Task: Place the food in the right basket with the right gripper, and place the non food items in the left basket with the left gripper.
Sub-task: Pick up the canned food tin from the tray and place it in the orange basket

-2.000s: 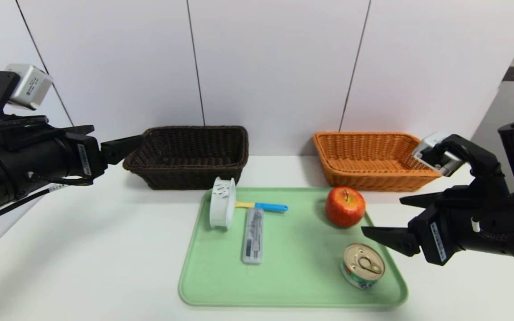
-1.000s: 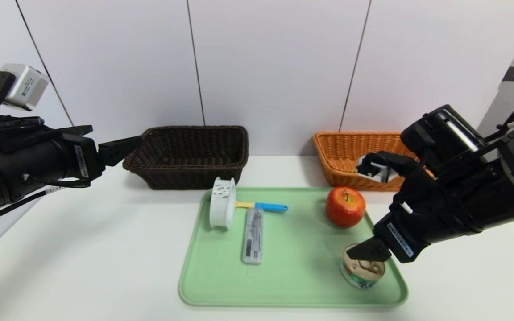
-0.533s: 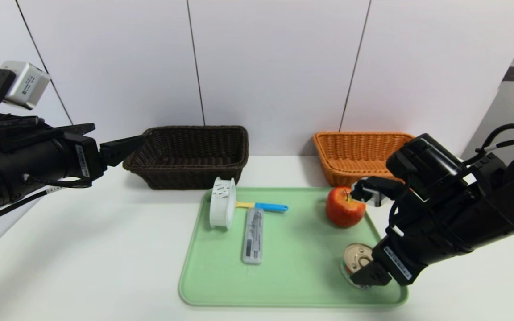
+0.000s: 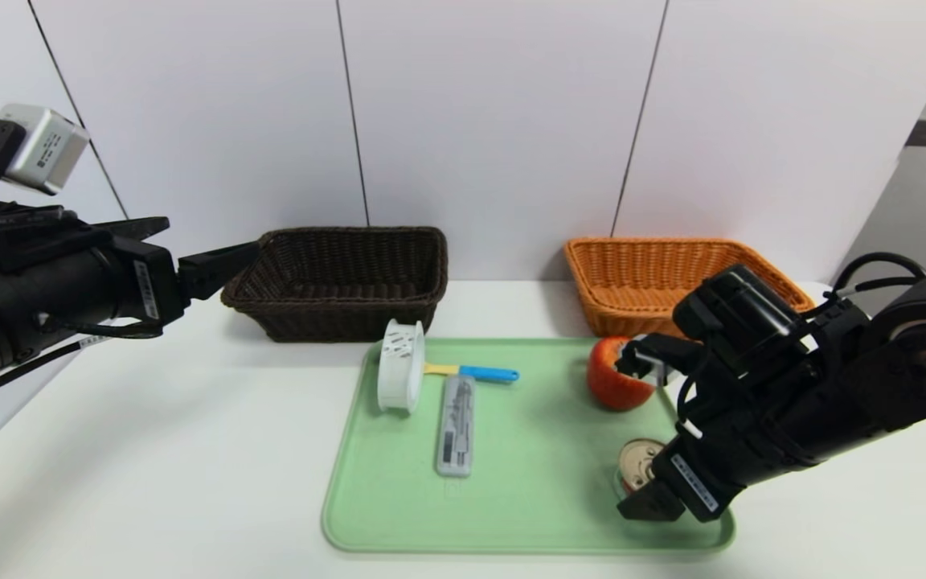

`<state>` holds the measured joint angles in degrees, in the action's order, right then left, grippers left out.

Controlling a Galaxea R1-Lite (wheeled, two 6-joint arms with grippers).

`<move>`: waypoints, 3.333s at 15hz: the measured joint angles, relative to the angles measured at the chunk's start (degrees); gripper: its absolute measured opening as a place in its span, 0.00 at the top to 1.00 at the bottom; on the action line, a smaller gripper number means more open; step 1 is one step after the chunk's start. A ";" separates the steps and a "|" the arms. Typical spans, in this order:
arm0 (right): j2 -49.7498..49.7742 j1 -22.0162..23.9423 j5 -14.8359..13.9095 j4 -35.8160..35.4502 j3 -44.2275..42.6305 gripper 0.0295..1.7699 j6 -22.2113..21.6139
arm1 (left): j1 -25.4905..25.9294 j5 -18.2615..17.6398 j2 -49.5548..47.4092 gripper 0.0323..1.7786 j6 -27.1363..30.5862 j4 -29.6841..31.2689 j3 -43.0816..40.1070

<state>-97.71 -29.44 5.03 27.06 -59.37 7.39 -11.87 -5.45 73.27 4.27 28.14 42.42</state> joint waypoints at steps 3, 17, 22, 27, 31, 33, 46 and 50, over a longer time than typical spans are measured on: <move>-1.07 -0.21 0.06 -0.69 0.05 0.03 0.00 | 0.00 0.02 -0.04 0.05 0.00 0.00 0.05; -0.02 -0.21 -0.63 -0.89 -0.90 0.40 0.18 | 0.00 0.05 -0.04 0.05 -0.02 -0.02 -0.06; 5.45 -0.11 -0.27 -2.71 -2.65 0.40 0.16 | 0.02 0.00 -0.04 0.05 -0.06 -0.02 -0.21; 8.62 2.05 -0.50 -2.79 -10.61 0.40 -0.06 | 0.02 0.02 -0.04 0.05 -0.09 -0.02 -0.48; 5.97 8.22 -0.52 -2.90 -23.24 0.40 -0.04 | 0.02 0.09 -0.09 0.05 -0.17 0.02 -0.50; 2.97 11.09 -0.55 -2.95 -30.12 0.40 -0.17 | 0.02 0.09 -0.17 0.05 -0.24 0.00 -0.50; -25.20 26.09 -2.78 -2.23 -52.20 0.40 0.02 | 0.02 0.35 -0.67 0.05 -0.09 -0.17 -0.59; -26.53 29.68 -2.73 -1.84 -51.43 0.40 0.41 | 0.02 0.38 -0.69 0.05 -0.06 -0.22 -0.72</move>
<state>-124.23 0.24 2.30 25.22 -110.80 7.80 -11.85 -5.07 72.57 4.21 27.92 41.70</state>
